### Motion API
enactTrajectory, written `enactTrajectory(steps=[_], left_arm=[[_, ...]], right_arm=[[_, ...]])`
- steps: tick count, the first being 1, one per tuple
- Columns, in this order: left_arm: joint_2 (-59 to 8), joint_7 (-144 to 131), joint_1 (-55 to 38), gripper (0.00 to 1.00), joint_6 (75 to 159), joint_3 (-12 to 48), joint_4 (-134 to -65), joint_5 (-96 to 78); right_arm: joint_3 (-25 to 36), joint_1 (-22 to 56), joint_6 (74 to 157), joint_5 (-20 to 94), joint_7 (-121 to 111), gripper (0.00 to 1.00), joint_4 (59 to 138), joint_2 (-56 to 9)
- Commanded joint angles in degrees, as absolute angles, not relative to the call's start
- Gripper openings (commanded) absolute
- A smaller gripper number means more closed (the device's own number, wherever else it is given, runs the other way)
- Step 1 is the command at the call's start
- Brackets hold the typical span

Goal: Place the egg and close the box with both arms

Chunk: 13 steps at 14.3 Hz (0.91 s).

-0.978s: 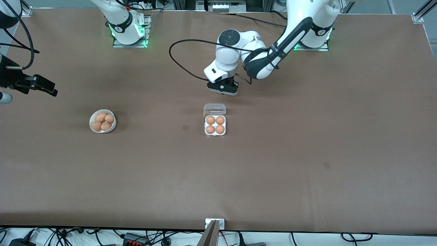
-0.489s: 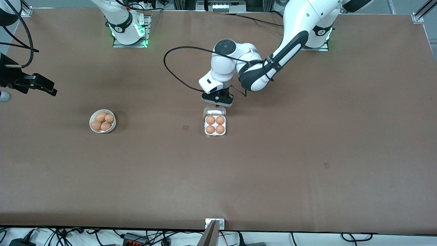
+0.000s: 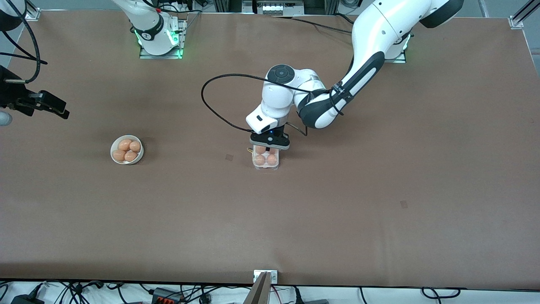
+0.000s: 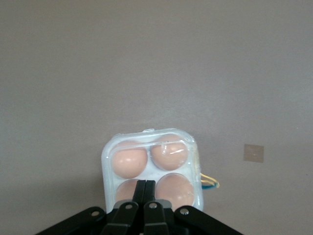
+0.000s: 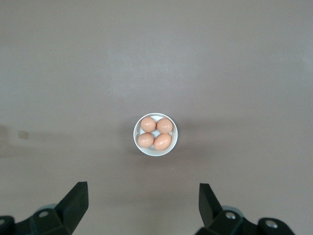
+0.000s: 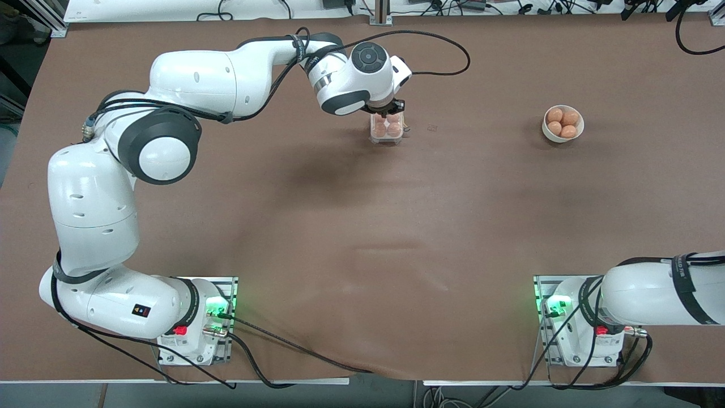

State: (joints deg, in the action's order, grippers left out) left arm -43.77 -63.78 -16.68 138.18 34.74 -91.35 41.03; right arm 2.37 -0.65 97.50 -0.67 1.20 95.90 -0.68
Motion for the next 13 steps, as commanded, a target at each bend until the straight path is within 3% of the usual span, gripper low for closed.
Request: enactTrajectory(steps=[1, 5, 9, 13], left_arm=[[-40.36, -63.38, -16.26, 0.01, 131.26, 35.51, -90.62, 42.1], [-36.92, -54.17, -10.3, 0.01, 116.15, 43.39, -89.82, 39.64], [-35.68, -40.19, -1.07, 0.01, 95.33, 54.29, -87.11, 37.27], [-35.68, -34.12, -1.49, 0.07, 78.88, 56.16, -84.29, 37.35]], right_arm=[[1.93, -0.7, 97.56, -1.32, 0.35, 1.0, 96.68, 0.62], [1.76, -0.44, 97.56, -1.32, 0.35, 1.0, 96.68, 0.62], [1.76, -0.44, 95.72, -1.23, 0.35, 1.0, 96.77, 0.88], [1.5, -0.35, 95.98, -1.75, -0.09, 1.0, 96.85, 0.88]])
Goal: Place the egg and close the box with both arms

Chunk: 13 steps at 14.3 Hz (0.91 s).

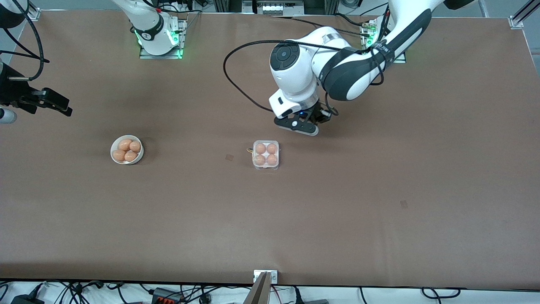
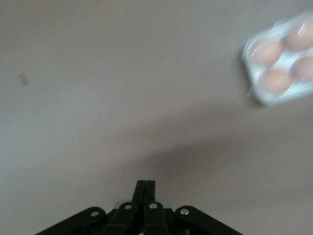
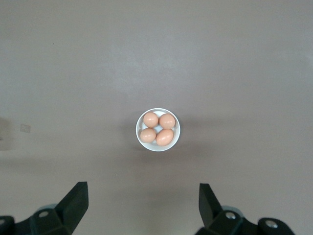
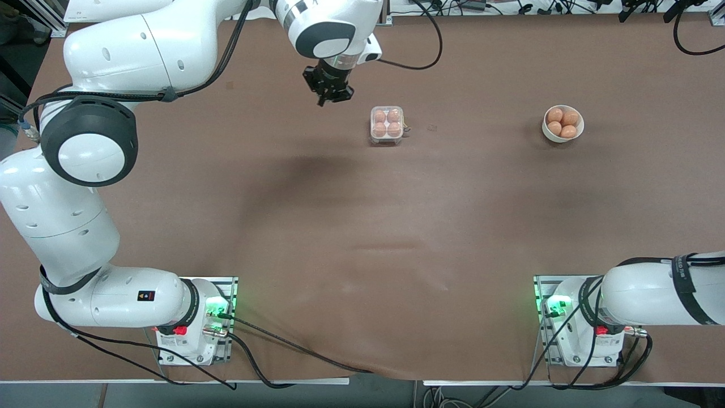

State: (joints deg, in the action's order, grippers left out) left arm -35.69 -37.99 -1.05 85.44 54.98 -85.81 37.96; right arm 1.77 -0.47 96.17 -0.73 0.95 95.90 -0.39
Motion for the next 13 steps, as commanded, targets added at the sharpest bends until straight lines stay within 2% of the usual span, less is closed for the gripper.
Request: enactTrajectory(steps=[1, 3, 4, 11, 13], left_arm=[[-35.6, -31.58, -1.23, 0.18, 75.88, 56.25, -83.68, 37.35], [-35.6, -27.26, -0.79, 0.95, 72.34, 56.16, -82.27, 37.35], [-35.51, -26.72, -0.7, 1.0, 71.99, 56.16, -82.09, 37.35], [-35.16, -17.59, 10.44, 1.0, 72.42, 57.04, -69.18, 33.66], [-34.2, -10.51, 12.65, 1.0, 73.2, 55.39, -66.72, 32.09]], right_arm=[[1.49, -0.35, 96.06, -2.54, -0.09, 1.0, 96.77, 0.88], [1.49, -0.44, 96.15, -2.46, -0.09, 1.0, 96.77, 0.62], [1.58, -0.44, 96.24, -2.2, -0.09, 1.0, 96.77, 0.53], [1.49, -0.09, 96.33, -1.93, -0.09, 1.0, 96.77, 0.53], [1.49, -0.09, 96.33, -1.93, -0.26, 1.0, 96.77, 0.53]])
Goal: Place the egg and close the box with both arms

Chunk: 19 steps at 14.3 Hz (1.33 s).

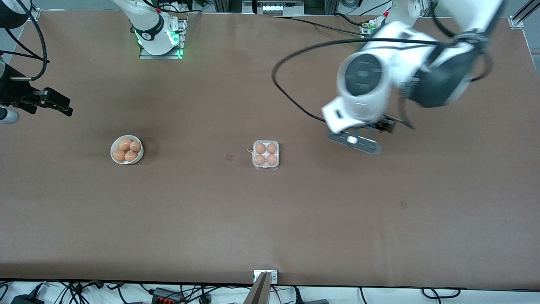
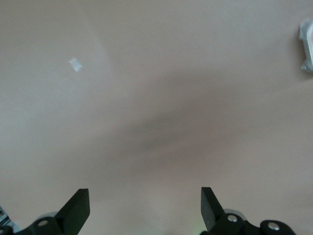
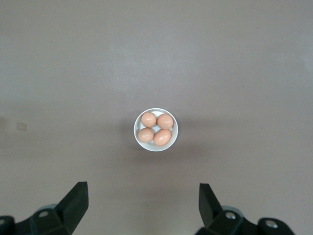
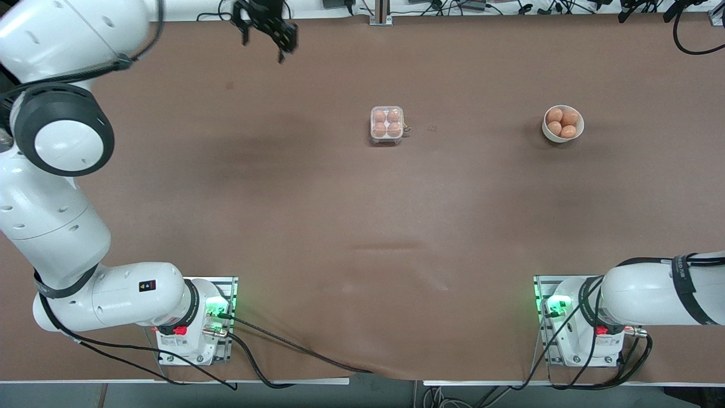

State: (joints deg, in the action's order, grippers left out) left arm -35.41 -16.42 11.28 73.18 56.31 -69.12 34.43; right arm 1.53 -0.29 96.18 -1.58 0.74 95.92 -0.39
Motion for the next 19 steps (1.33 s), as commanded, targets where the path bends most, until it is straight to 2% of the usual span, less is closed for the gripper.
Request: enactTrajectory(steps=[1, 5, 10, 12, 16, 19], left_arm=[[-31.93, -7.15, 12.57, 1.0, 74.78, 51.19, -67.23, 30.08], [-22.35, 0.26, 12.13, 1.0, 76.72, 31.34, -72.49, 6.99], [-12.5, 0.26, 8.81, 1.0, 77.08, 17.96, -77.95, 2.37], [-6.8, 0.35, 7.12, 1.0, 80.31, 14.69, -83.11, 2.28], [2.62, 0.44, 6.42, 1.0, 83.14, 13.98, -92.61, 1.85], [3.35, 0.61, 1.24, 1.0, 88.67, 8.19, -96.68, 1.67]], right_arm=[[1.49, -0.09, 96.33, -1.93, -0.26, 1.0, 96.77, 0.53], [1.49, -0.09, 95.98, -2.02, -0.18, 1.0, 96.68, 0.61], [1.49, -0.09, 95.62, -1.93, 0.61, 1.0, 95.54, 0.35], [1.49, -0.09, 95.62, -1.93, 0.7, 1.0, 95.54, 0.35], [1.93, -0.44, 95.54, -0.97, 0.62, 1.0, 95.62, -0.17], [2.02, -0.53, 95.62, -0.97, 0.35, 1.0, 95.62, -0.26]])
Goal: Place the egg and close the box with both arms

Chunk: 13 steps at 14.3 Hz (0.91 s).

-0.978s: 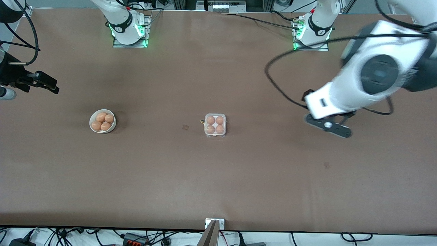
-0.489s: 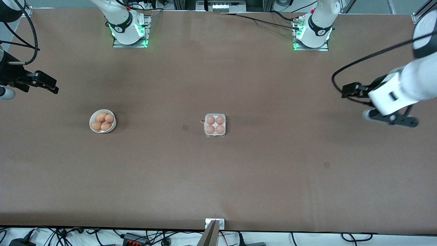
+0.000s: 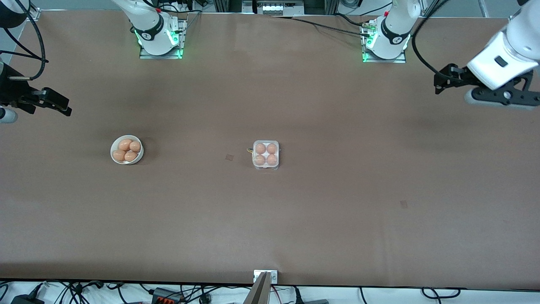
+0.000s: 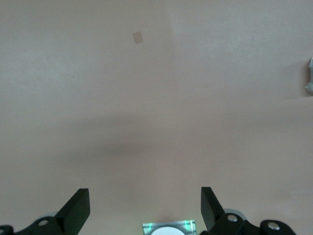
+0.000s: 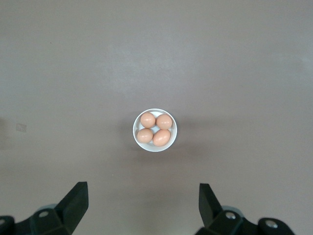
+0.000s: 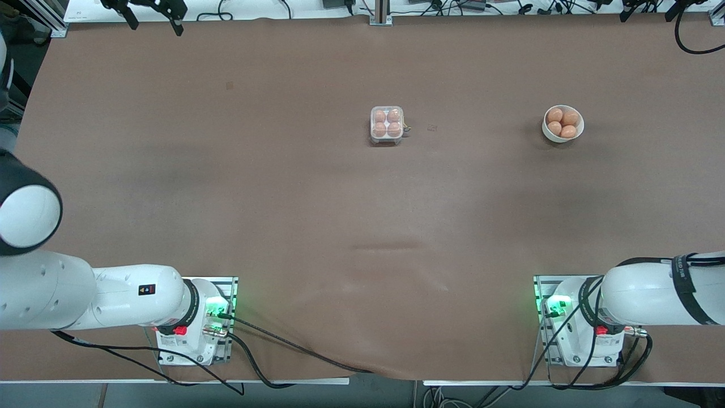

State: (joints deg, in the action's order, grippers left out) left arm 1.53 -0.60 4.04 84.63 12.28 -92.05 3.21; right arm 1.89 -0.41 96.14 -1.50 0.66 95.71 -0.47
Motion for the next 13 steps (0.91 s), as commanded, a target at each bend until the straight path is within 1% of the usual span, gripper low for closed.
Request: enactTrajectory(steps=[1, 5, 8, 10, 13], left_arm=[[3.25, 0.53, 0.88, 1.0, 88.86, 8.0, -96.68, 1.67], [3.16, -0.35, 0.01, 1.0, 88.95, 5.36, -96.85, -2.46], [2.64, 0.17, -0.26, 1.0, 93.58, 4.4, -96.68, -2.29], [2.81, -0.26, -1.4, 1.0, 93.34, 4.31, -96.94, 2.87], [3.16, 0.0, -1.85, 1.0, 90.63, 4.31, -96.67, 3.43]], right_arm=[[2.02, -0.53, 95.62, -0.97, 0.09, 1.0, 95.62, -0.26], [1.85, -0.18, 95.62, -0.97, -0.09, 1.0, 95.54, 0.0], [1.5, -0.09, 95.19, -1.05, -0.26, 1.0, 95.54, 0.35], [1.58, -0.09, 95.1, -1.05, -0.26, 1.0, 95.54, 0.35], [1.58, -0.09, 95.1, -1.05, -0.18, 1.0, 95.62, 0.35]])
